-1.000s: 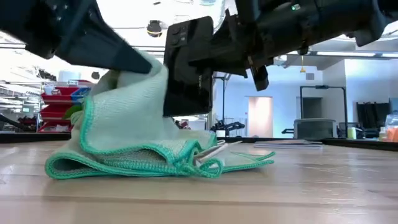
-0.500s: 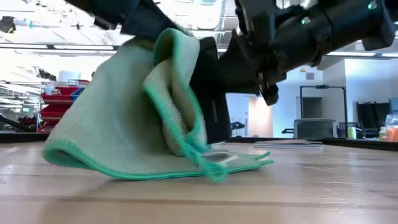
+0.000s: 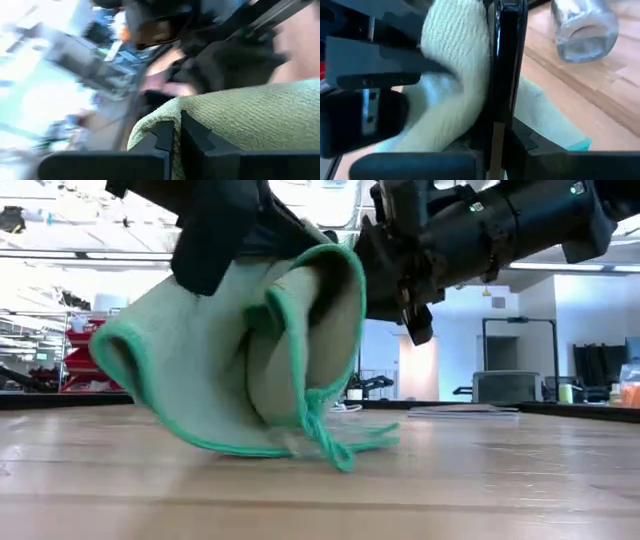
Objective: Apply microfiber cloth
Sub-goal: Wipe the back and front of the black cellphone with the green microfiber cloth
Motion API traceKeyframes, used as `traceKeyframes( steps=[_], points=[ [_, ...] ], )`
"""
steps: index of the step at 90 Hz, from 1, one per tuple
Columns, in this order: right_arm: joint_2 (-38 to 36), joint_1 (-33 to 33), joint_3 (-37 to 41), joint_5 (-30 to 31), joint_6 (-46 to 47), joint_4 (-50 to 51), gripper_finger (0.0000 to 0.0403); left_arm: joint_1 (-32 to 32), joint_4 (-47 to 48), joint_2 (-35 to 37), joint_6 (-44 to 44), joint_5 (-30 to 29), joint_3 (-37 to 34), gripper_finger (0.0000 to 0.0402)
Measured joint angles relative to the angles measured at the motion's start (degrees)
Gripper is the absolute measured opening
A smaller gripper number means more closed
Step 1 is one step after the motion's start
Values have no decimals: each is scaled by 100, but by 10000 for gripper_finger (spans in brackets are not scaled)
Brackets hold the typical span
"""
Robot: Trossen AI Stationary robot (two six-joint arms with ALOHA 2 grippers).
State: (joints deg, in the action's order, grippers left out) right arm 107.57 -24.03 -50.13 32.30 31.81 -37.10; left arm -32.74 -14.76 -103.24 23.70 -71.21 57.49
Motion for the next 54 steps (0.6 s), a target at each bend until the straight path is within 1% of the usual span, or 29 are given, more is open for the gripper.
traceKeyframes(
  steps=[3, 8, 20, 27, 36, 42, 54],
  points=[
    [0, 2, 0, 9, 2, 1, 18, -4, -2, 0, 131, -70, 0, 0],
    [0, 2, 0, -1, 0, 22, 19, -4, 1, 0, 162, 49, 0, 0],
    [2, -19, 4, -131, -67, 67, 20, -60, 127, 0, -431, 709, 2, 0],
    [2, -19, 4, -171, -98, 28, 20, -103, 170, -86, -660, 811, 7, 0],
    [2, -19, 4, -189, -107, -24, 20, -130, 61, -248, -563, 949, 6, 0],
    [5, -22, 4, -199, -104, -38, 20, -132, 50, -342, -367, 901, 7, 0],
    [9, -9, 4, -173, -59, -97, 20, -96, -102, -396, 24, 376, 9, 0]
  ],
)
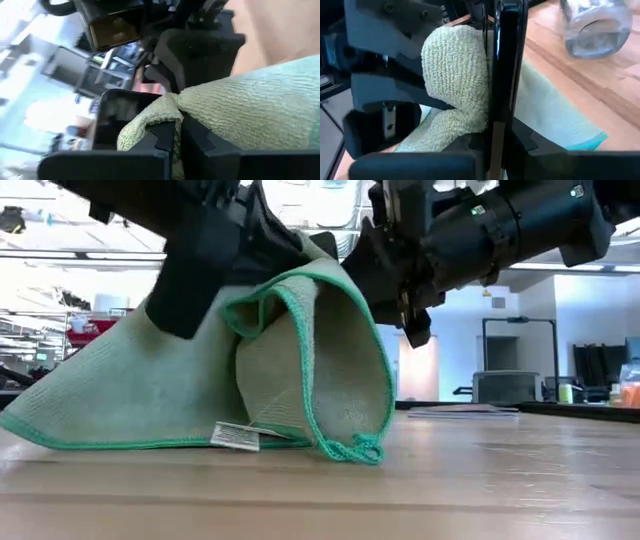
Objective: Apply microfiber cloth
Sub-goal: Wipe the back and front of the black cellphone with the green microfiber cloth
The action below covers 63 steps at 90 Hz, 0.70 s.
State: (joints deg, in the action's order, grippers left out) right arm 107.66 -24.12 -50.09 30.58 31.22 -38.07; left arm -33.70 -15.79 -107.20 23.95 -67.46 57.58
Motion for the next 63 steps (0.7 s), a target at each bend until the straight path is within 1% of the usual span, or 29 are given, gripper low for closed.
traceKeyframes(
  steps=[5, 16, 23, 32, 35, 44, 51, 63],
  points=[
    [-9, 0, -2, 36, 27, -22, 20, 34, -227, 11, 162, -154, -1, 0],
    [-15, 0, -2, 69, 47, -96, 20, 134, -754, 57, 556, -269, -11, 0],
    [-17, 7, -2, 75, 50, -114, 20, 187, -1016, 57, 690, -418, -11, 0],
    [-20, 7, -5, 49, 58, -102, 20, 207, -1235, 57, 772, -473, -11, 0],
    [-20, 7, -7, 25, 57, -95, 20, 207, -1238, 59, 771, -540, -11, 0],
    [-20, 7, -7, 20, 60, -65, 20, 208, -1260, 63, 691, -989, -9, 0],
    [-20, 7, -7, 13, 68, -63, 20, 213, -1270, 66, 592, -1084, -2, 0],
    [-17, 2, -7, -13, 43, -21, 21, 184, -1183, 73, 105, -1366, -2, 0]
  ],
)
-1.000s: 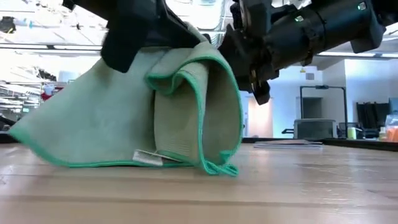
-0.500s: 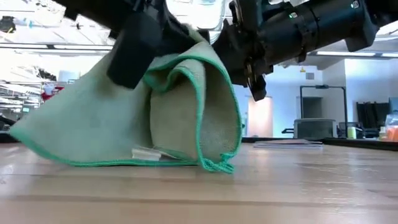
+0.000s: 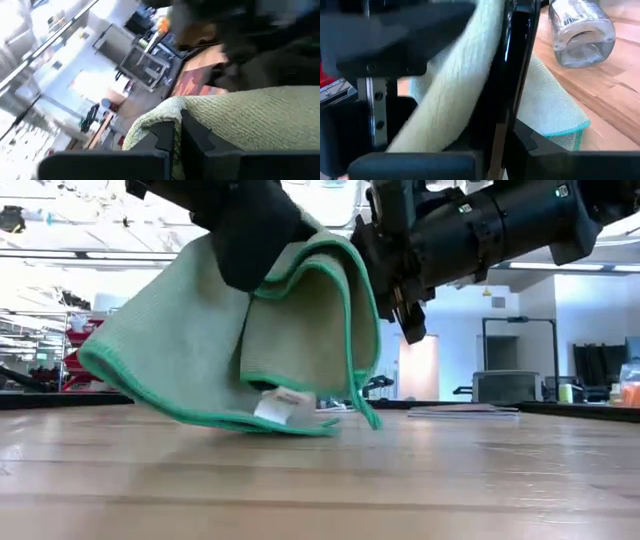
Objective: Apply microfiber cloth
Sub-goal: Wipe the back and front of the black cellphone with the green microfiber cloth
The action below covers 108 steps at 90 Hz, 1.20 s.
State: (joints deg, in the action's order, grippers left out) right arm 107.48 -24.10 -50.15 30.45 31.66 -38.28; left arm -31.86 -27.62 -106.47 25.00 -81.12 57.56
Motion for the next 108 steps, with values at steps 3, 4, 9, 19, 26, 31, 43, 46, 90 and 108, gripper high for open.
traceKeyframes(
  steps=[3, 4, 9, 19, 26, 31, 43, 46, 90, 108],
  points=[
    [0, -2, 0, -13, -5, 30, 21, -32, 40, 2, -85, 65, 0, 0],
    [0, -3, 0, -27, -14, 41, 21, -42, 74, 3, -105, 125, 0, 0],
    [5, -20, 1, -102, -48, 118, 21, -95, 236, 10, -264, 590, 0, 0],
    [26, -42, 7, -232, -87, 171, 21, -152, 724, 17, -876, 1187, 6, 0],
    [26, -35, 7, -182, -103, 121, 21, -145, 1167, 21, -1173, 1430, 7, 0],
    [26, -33, 7, -147, -109, 114, 21, -114, 1267, 13, -1180, 1738, 2, 0],
    [26, -45, 7, -134, -107, 122, 20, -14, 1186, 13, -1106, 2329, 2, 0],
    [26, -40, 7, -110, -100, 113, 20, 5, 1172, 13, -1063, 2196, 2, 0],
    [-9, -20, -4, 49, 36, -15, 21, 20, 645, 45, -713, 102, -7, 0],
    [9, -39, -2, -190, -151, 88, 21, -176, 1062, 120, -1306, 1057, -6, 0]
  ],
)
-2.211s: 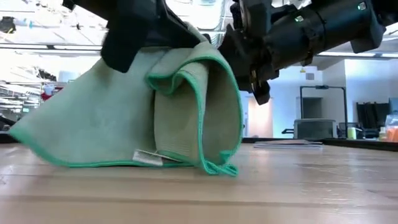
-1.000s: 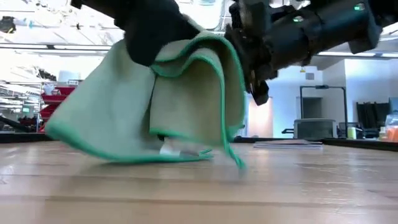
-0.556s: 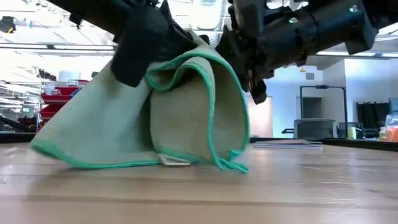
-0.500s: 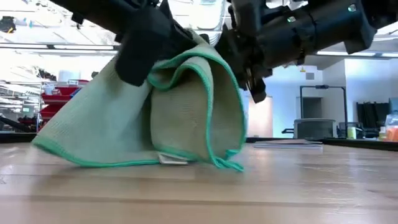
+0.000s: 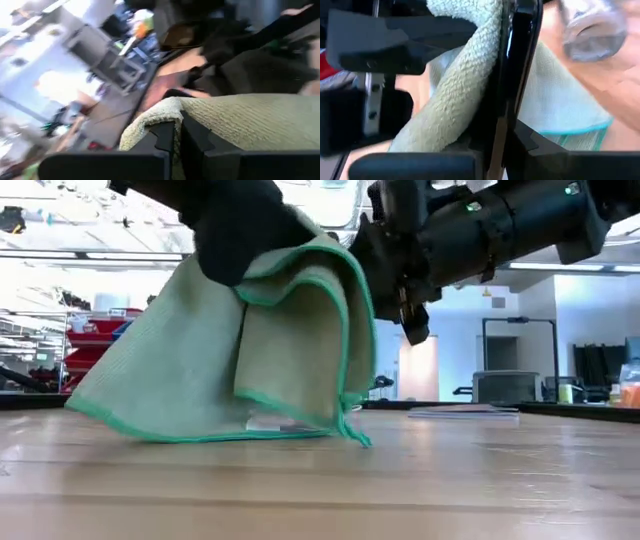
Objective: Apply microfiber cloth
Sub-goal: Wipe the back and front of the black cellphone with the green microfiber cloth
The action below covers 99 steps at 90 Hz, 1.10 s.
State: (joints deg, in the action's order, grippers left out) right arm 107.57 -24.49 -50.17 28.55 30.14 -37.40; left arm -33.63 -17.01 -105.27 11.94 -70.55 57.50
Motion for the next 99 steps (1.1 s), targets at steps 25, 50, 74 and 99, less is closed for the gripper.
traceKeyframes(
  steps=[25, 50, 74, 99],
  points=[
    [-92, 7, 3, 55, -164, 50, 20, -122, 2021, 13, -2632, 999, 22, 0],
    [-472, 13, 7, 191, -299, -49, 20, -292, 2444, -7, -3324, 821, -1, 0],
    [-544, 9, -7, 202, -344, -355, 20, -394, 1540, -18, -2531, -516, -13, 0],
    [-542, -7, -13, 104, -272, -316, 20, -309, 451, 255, -935, -921, -11, 0]
  ],
)
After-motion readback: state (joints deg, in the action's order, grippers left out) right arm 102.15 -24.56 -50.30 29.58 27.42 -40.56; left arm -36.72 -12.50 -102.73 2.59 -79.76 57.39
